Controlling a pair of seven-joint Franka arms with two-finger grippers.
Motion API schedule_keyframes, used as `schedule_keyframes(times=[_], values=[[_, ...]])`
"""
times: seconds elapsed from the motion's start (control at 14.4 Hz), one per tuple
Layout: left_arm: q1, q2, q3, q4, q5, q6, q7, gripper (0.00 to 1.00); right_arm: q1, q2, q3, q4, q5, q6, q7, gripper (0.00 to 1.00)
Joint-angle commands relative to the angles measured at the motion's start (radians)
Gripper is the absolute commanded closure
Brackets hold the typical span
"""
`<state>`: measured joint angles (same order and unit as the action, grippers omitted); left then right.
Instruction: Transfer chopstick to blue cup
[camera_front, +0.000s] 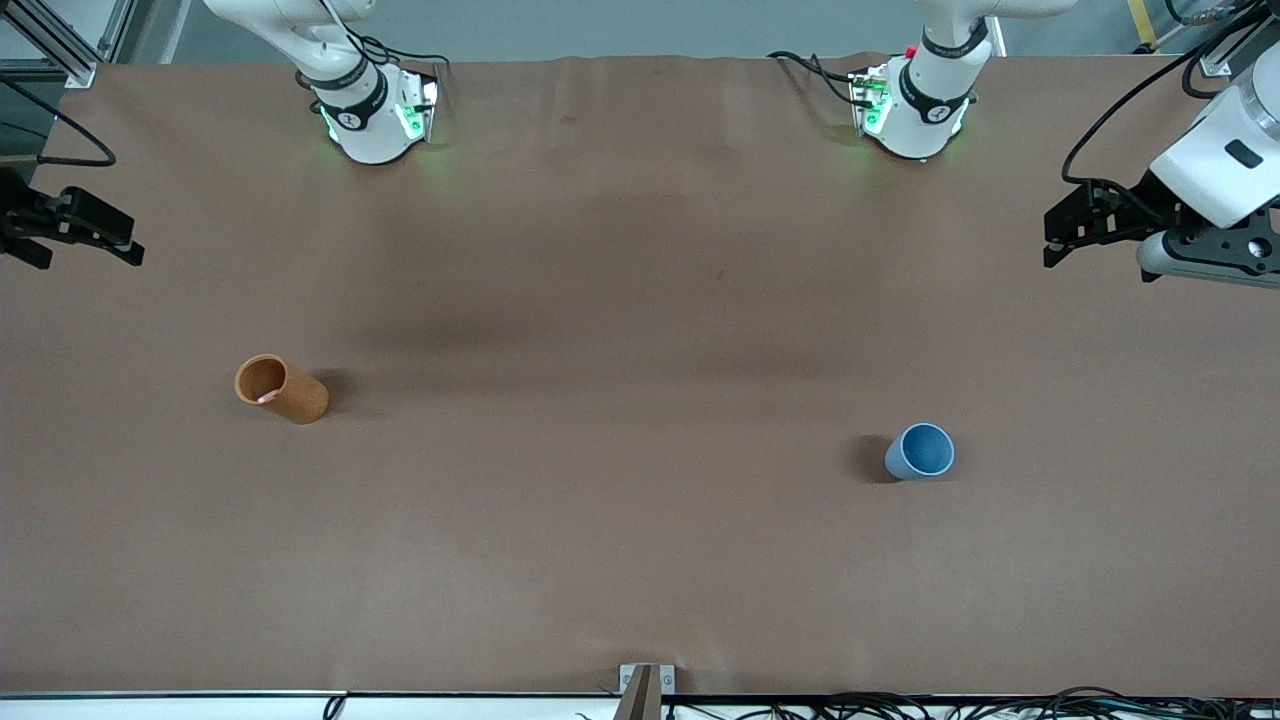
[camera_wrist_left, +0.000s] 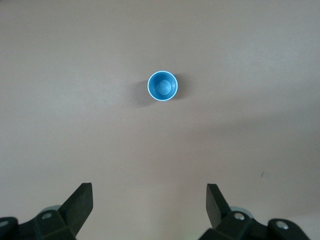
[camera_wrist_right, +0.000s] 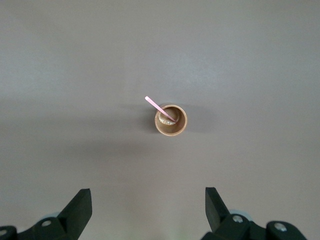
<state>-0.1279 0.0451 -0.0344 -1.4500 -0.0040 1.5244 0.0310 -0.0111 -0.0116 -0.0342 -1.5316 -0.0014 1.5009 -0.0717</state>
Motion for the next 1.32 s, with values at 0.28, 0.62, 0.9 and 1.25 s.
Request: schedule_keyframes(times=[0.28,0.62,0.9,1.25], values=[[0.004,0.018,0.004,0.026,-0.014,-0.024,0.013,0.00,-0.024,0.004,0.008,-0.004,0.006,0.002,-0.017,0.00],[0.002,0.024,0.002,0.026,-0.020,-0.020,0.014,0.00,-0.021,0.005,0.008,-0.002,0.006,0.009,-0.014,0.00],[0.010,0.079,0.004,0.025,-0.028,-0.010,0.004,0.00,-0.009,0.031,0.010,-0.009,-0.005,0.053,0.013,0.00],[0.066,0.234,0.004,0.016,-0.034,0.149,0.010,0.00,-0.004,0.171,0.011,-0.010,-0.012,0.130,0.027,0.01]])
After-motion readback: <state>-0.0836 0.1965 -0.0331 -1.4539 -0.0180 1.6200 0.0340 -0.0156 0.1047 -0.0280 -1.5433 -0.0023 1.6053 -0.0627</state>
